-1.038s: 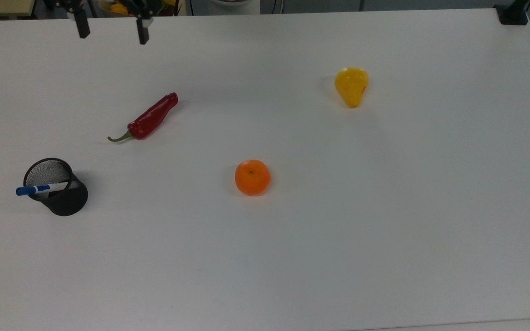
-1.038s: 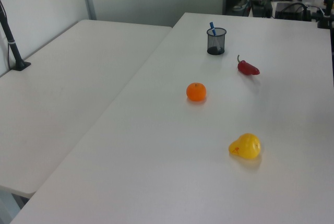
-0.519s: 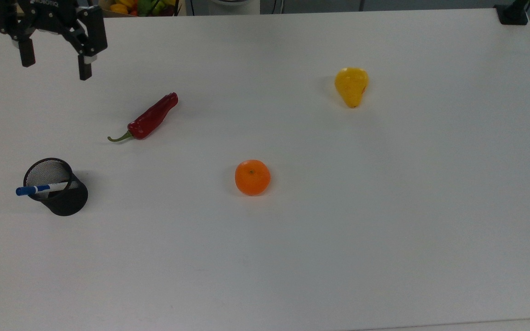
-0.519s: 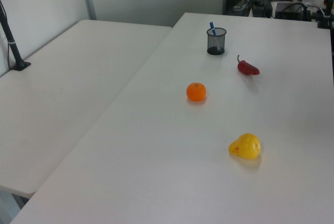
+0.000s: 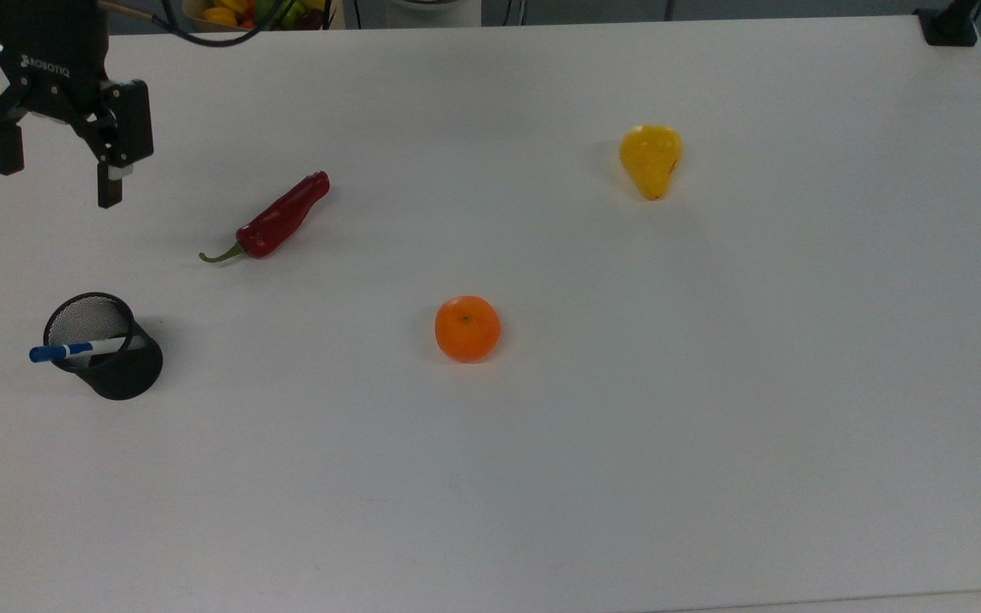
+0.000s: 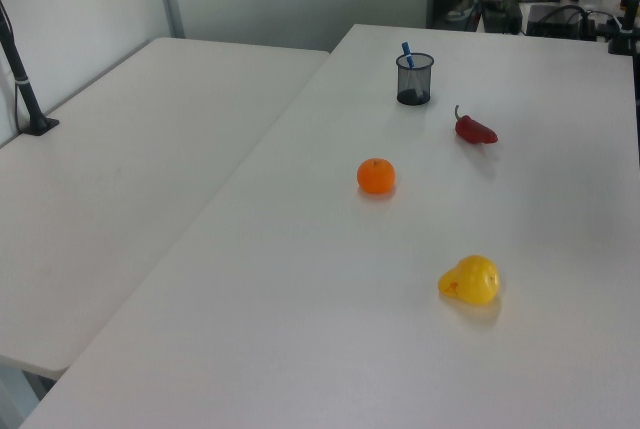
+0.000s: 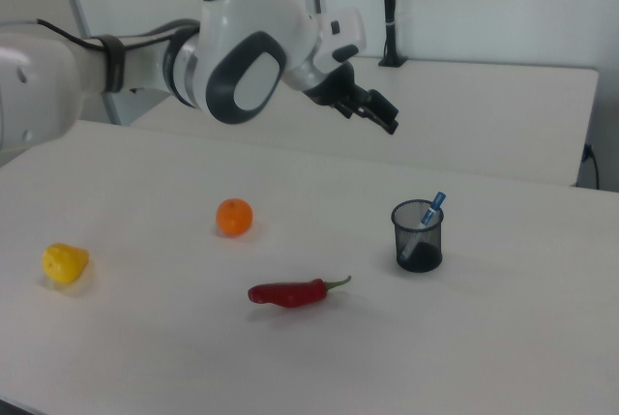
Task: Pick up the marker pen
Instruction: 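Move the gripper over the black mesh pen cup, then lower the gripper onto the marker in the cup and close it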
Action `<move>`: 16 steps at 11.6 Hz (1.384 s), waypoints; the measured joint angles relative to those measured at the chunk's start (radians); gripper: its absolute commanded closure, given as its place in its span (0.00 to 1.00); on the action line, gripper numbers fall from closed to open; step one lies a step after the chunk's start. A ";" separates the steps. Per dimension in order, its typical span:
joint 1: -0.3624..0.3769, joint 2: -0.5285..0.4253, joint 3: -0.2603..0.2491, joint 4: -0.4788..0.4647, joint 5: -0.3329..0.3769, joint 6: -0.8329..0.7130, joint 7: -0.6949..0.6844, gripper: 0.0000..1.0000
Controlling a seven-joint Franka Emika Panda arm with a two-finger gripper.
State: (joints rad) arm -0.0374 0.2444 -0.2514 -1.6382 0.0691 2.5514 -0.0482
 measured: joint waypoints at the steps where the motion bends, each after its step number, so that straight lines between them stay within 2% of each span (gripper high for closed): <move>1: -0.004 0.025 0.000 0.000 0.000 0.038 0.005 0.00; 4: -0.017 0.098 0.000 0.000 0.000 0.150 0.034 0.00; 7: -0.032 0.182 -0.001 0.018 0.000 0.258 0.071 0.05; 9: -0.046 0.226 -0.001 0.046 0.000 0.267 0.077 0.14; 13: -0.066 0.282 -0.001 0.096 0.000 0.267 0.079 0.18; 16: -0.067 0.325 -0.001 0.130 0.000 0.283 0.080 0.26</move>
State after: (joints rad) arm -0.1048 0.5690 -0.2521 -1.5085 0.0692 2.8345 0.0321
